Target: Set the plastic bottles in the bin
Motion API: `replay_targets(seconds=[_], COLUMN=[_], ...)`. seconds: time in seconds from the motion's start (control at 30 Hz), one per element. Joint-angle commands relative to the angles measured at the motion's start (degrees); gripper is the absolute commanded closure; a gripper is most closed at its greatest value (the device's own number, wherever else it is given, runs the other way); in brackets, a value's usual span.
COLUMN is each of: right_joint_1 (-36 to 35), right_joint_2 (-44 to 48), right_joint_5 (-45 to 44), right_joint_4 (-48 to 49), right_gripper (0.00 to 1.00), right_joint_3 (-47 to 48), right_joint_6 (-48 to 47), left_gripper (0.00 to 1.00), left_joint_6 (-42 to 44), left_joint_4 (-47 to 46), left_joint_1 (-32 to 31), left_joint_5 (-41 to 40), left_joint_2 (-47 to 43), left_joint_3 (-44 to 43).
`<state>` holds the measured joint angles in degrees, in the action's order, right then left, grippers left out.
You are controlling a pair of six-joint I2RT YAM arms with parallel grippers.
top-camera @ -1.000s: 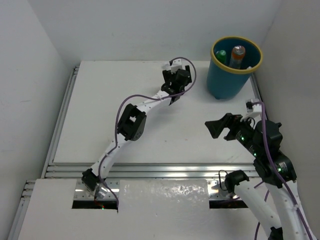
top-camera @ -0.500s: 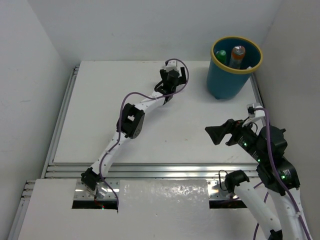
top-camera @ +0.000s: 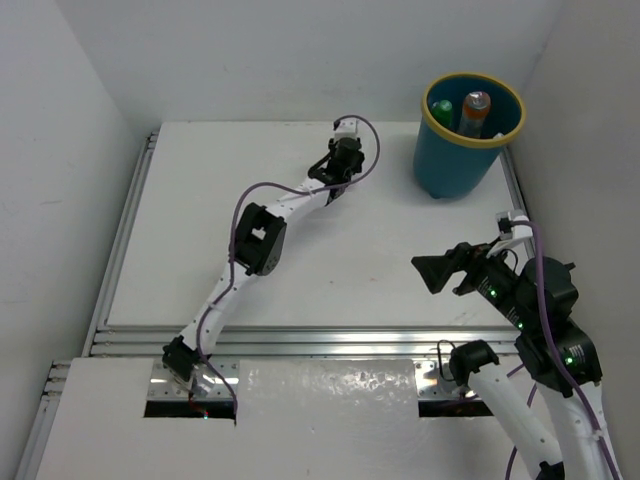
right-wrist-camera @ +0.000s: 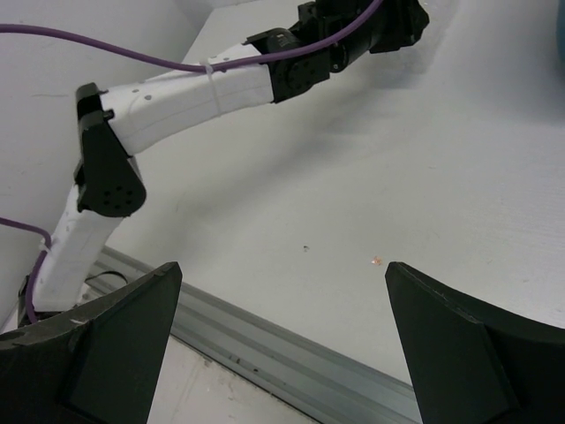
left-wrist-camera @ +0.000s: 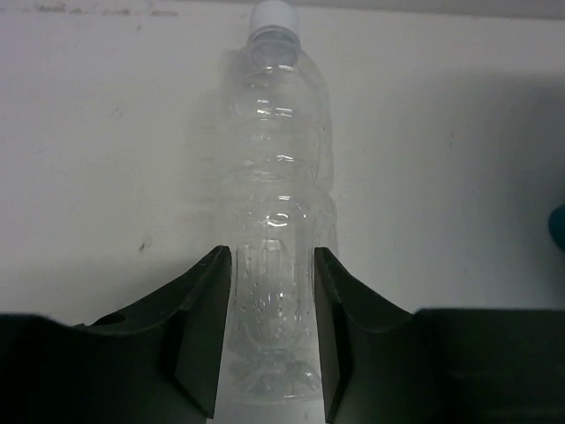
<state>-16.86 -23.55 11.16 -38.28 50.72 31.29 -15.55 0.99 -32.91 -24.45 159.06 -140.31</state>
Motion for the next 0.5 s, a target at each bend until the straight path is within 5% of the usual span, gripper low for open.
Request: replay_targets(seconds=[0.0,0.17,0.23,0.33,0.47], right_joint_1=[0.0,0.0,0.0,0.0,-0.1], right_joint_2=[0.3,-1.4,-1.9,-2.0,-1.2], right_joint_5=[-0.2,-0.5,-0.3,-0.2,0.8], right_joint_4=[0.1,0.1,0.0,-0.5,-0.1], right_gripper=[0.01,0.01,0.01,0.01,0.01], right_joint_3=[2.1,3.3,3.8,4.7,4.7], right_joint_6=[-1.4,-2.7,-2.9,-2.6,-1.1], left_gripper=[0.82,0.78,0.68,0.65,0.64], left_joint_6=[1.4,3.5,4.3,3.5,0.8], left_joint_4=[11.0,15.0,17.9,27.3,29.0], left_joint_1=[0.5,0.6,0.6,0.5,0.4], left_joint_5=[1.1,8.7,11.6,15.8,17.3], left_joint_2=[-7.5,-17.0,-17.6,-16.9,-23.9], left_joint_3=[8.6,24.2,25.2,23.7,36.5])
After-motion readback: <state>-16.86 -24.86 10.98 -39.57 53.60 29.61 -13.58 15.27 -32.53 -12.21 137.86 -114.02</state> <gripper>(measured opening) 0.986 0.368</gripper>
